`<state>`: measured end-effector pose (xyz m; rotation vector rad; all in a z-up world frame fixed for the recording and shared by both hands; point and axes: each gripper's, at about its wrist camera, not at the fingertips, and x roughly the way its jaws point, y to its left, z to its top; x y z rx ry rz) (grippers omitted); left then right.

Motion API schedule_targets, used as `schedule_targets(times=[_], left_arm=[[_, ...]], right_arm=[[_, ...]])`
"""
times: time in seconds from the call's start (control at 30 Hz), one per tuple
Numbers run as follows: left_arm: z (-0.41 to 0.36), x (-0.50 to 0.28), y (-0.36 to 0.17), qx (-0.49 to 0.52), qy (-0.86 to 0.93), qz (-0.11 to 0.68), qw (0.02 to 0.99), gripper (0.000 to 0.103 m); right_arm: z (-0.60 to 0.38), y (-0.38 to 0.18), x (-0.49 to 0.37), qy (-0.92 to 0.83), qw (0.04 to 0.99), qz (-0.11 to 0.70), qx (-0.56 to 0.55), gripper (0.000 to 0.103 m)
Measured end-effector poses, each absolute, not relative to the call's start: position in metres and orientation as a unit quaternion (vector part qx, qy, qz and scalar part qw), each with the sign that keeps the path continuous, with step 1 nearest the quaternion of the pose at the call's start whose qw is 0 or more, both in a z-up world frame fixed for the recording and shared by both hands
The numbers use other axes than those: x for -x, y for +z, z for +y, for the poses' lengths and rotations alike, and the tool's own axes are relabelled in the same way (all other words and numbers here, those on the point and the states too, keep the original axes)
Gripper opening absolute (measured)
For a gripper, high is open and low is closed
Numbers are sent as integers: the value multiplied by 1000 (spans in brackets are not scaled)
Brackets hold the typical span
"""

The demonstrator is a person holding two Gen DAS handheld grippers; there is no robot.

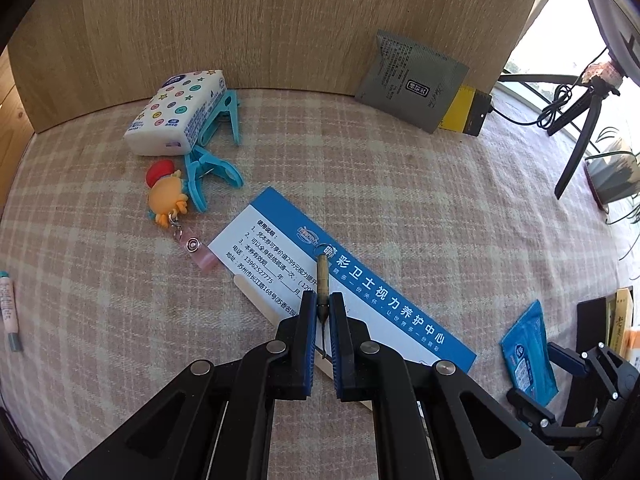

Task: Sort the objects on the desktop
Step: 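Grasp the blue wet-wipe pack with the right tool, then carry the blue wet-wipe pack into the organizer tray with the right tool and release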

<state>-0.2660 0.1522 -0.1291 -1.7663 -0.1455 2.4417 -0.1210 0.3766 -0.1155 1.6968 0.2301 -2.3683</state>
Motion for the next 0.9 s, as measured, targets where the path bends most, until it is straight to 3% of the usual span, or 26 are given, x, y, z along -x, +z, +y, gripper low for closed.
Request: schedule_targets(times=[0.3,0.6,0.9], left_arm=[[149,233,-114,572,816,-46,69,7],[166,196,-86,552,829,-33,89,7],[233,171,-48,528,833,-6,163,7]], right_arm=[[404,-103,126,-813,101,33,-573,15],[390,-82,124,-830,104,-11,-548,11],[421,-32,89,-855,85,-56,-508,11]])
